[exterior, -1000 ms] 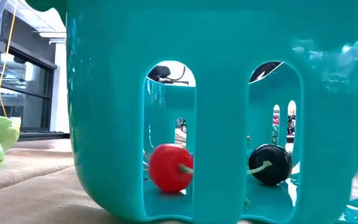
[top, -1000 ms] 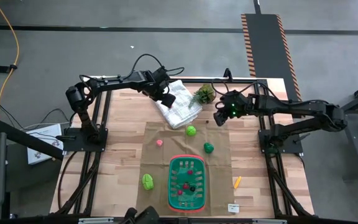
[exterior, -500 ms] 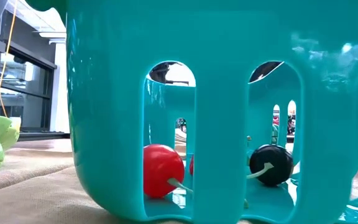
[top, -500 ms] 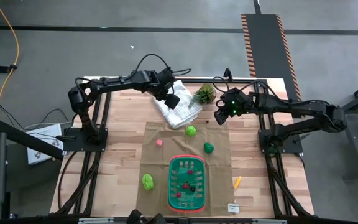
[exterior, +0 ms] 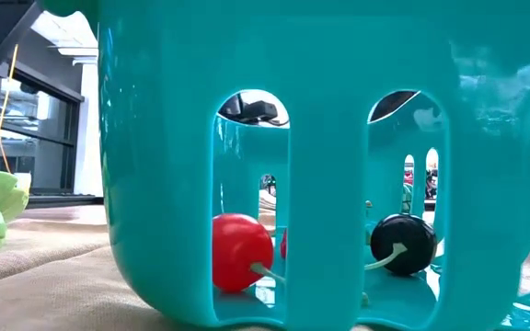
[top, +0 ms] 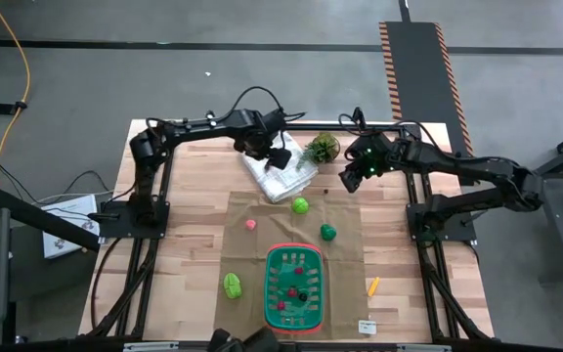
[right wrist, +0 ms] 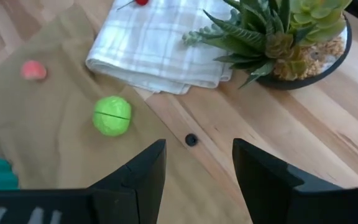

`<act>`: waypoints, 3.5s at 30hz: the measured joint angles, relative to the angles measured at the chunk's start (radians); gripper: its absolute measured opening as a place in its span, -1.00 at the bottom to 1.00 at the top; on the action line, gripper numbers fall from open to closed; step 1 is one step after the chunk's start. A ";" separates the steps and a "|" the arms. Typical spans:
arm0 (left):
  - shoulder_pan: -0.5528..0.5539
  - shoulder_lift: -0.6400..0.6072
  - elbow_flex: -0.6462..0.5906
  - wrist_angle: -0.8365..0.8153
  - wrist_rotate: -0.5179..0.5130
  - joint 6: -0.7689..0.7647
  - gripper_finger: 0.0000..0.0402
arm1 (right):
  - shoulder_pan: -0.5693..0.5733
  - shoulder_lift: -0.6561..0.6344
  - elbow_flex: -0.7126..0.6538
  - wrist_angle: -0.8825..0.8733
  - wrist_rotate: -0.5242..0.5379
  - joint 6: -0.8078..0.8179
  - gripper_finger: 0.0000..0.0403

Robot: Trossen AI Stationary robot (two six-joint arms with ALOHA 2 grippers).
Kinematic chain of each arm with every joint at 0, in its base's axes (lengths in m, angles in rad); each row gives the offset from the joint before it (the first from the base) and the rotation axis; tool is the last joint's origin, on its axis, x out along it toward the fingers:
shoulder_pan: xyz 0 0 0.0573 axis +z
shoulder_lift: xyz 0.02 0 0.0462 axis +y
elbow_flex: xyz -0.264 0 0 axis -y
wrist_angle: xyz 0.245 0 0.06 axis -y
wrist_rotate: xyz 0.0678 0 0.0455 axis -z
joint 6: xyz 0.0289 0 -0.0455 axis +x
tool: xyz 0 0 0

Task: Pick and placing Produce into tupperware
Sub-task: Put the red cherry into the blue bin

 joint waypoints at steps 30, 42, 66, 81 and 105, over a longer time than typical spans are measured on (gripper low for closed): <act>-0.005 0.143 0.069 -0.052 -0.033 -0.048 -0.29 | -0.087 -0.001 0.000 -0.038 -0.114 -0.201 -0.12; -0.005 0.189 0.068 -0.059 -0.007 -0.040 -0.24 | -0.092 -0.001 0.000 -0.037 -0.114 -0.194 -0.12; -0.005 0.196 0.069 -0.038 -0.014 -0.037 -0.39 | -0.092 -0.001 0.000 -0.021 -0.105 -0.177 -0.12; -0.003 0.196 0.069 -0.039 0.075 0.030 -0.82 | -0.092 -0.001 0.000 -0.021 -0.105 -0.179 -0.12; 0.002 0.192 0.675 -0.484 0.058 0.393 -0.75 | -0.091 -0.001 0.000 -0.036 -0.124 -0.200 -0.12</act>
